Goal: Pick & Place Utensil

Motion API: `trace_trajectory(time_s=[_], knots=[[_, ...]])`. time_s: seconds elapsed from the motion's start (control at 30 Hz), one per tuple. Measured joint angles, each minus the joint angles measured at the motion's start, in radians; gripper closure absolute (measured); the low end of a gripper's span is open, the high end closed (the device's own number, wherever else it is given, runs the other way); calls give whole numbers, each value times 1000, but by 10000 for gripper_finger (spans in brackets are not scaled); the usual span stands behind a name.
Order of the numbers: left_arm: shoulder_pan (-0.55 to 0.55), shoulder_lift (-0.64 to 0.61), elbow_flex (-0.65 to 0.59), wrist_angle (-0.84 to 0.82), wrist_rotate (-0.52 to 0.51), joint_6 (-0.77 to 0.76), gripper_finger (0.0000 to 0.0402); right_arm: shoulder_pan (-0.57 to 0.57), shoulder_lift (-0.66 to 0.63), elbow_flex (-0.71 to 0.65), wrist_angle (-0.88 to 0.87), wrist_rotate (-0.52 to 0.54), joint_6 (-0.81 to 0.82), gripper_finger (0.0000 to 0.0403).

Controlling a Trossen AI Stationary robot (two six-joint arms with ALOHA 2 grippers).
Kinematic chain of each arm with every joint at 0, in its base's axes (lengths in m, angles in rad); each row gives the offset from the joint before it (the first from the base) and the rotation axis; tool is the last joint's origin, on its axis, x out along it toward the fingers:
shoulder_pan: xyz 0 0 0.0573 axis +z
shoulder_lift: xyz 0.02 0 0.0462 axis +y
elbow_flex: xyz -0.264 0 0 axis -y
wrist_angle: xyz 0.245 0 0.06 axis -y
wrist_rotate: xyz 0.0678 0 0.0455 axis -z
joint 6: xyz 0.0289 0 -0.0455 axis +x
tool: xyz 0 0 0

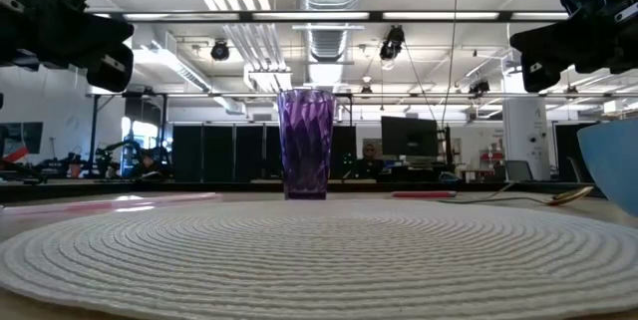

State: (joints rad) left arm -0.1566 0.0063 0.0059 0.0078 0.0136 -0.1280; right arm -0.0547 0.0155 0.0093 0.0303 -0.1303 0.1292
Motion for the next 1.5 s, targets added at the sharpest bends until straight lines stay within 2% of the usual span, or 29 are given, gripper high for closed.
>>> trace_trajectory(time_s=[0.97, 1.07, 1.33, 1.5], knots=[[0, 0, 0, 6, 0, 0, 401, 0, 0, 0, 12, 0, 30, 394], [0, 0, 0, 8, 0, 0, 401, 0, 0, 0, 52, 0, 81, 394], [0, 0, 0, 27, 2, -6, 401, 0, 0, 0, 215, 0, 78, 394], [0, 0, 0, 31, 2, -21, 401, 0, 2, 1, 211, 0, 87, 385]])
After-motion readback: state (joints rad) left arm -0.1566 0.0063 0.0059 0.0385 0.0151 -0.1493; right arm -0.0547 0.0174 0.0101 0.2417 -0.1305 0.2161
